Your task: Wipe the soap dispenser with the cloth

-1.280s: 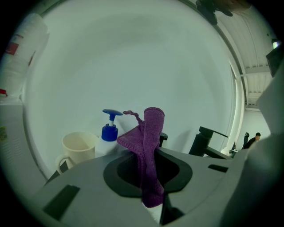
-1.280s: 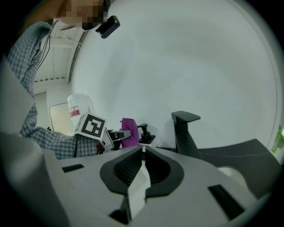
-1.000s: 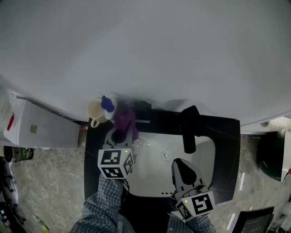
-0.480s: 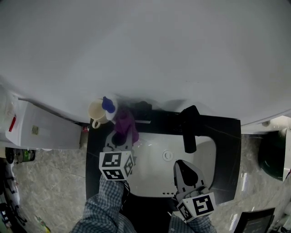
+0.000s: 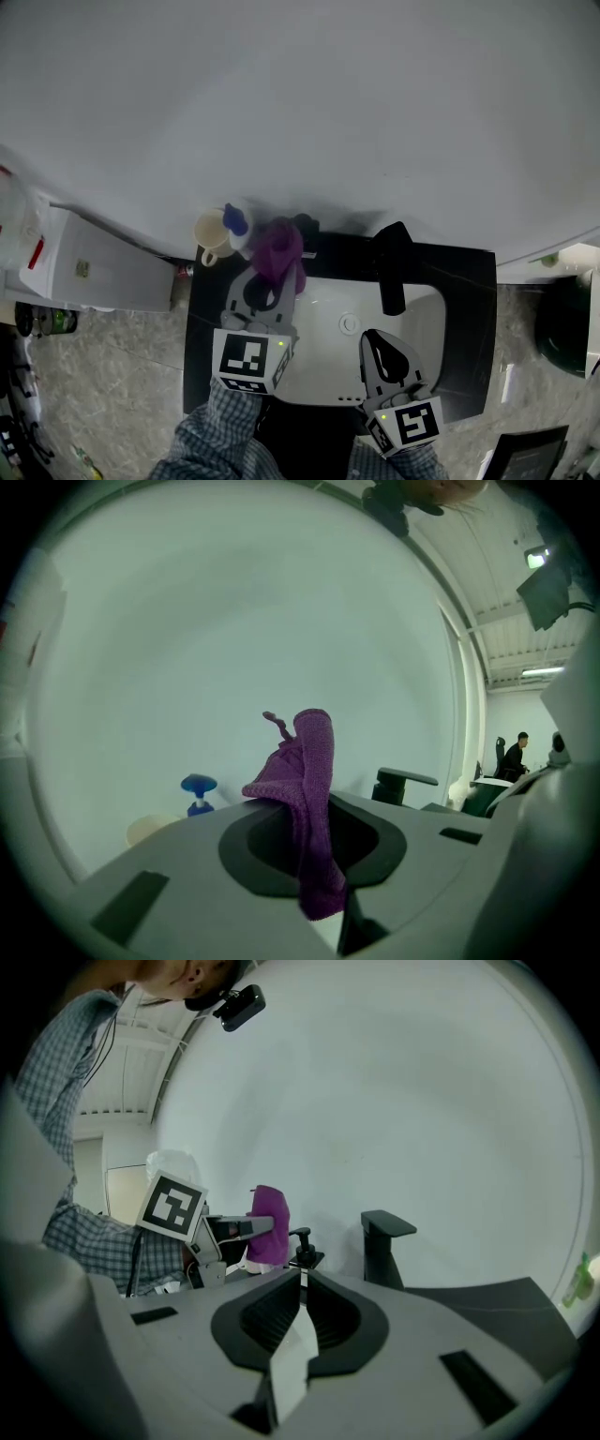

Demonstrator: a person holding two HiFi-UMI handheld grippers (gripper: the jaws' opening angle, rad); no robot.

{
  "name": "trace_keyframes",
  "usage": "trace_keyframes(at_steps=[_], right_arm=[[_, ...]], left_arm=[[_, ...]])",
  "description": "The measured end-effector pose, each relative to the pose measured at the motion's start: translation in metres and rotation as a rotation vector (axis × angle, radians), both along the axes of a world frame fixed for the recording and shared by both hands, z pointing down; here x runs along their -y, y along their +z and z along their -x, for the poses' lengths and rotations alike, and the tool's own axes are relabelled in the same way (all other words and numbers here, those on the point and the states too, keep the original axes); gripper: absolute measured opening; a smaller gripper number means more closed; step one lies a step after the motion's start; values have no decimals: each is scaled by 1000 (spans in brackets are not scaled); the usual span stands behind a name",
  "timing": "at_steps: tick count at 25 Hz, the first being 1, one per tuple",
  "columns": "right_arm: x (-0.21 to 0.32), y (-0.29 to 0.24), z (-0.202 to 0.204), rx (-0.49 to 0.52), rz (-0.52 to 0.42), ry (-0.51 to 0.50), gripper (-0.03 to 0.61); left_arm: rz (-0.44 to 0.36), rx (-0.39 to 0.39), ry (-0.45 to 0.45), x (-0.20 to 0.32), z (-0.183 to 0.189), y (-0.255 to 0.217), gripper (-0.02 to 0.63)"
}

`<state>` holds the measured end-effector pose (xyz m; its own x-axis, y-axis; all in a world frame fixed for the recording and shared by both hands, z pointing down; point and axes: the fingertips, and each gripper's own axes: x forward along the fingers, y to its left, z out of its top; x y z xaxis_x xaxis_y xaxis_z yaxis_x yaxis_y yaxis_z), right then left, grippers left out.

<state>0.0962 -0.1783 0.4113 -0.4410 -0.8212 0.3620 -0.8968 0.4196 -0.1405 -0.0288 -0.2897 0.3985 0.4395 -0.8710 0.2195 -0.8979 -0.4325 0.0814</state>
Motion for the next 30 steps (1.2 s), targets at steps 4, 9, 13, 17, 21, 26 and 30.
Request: trace_keyframes(at_steps=[4,9,13,17,21,26,30], right_arm=[[-2,0,-2,-8,10,5,31],[-4,7,-8,-9,19,8,31],[-5,12,-10,-11,28,16,31],[-7,19,-12,-16,43,16,31],[-8,24,-12,-12,52,15,31],[-8,29,-12,-5,63,19,31],[-10,33,-11,-6,71,17,31]], left_arm=[[4,-26,41,8,-18,2,63],[55,-30,51,16,-28,27,63],[92,-25,26,21,-22,46,63],[121,2,24,21,-18,67,63],[167,19,9,16,-12,88,63],[232,5,-9,8,-6,110,63],[242,7,-6,1,-5,112,63]])
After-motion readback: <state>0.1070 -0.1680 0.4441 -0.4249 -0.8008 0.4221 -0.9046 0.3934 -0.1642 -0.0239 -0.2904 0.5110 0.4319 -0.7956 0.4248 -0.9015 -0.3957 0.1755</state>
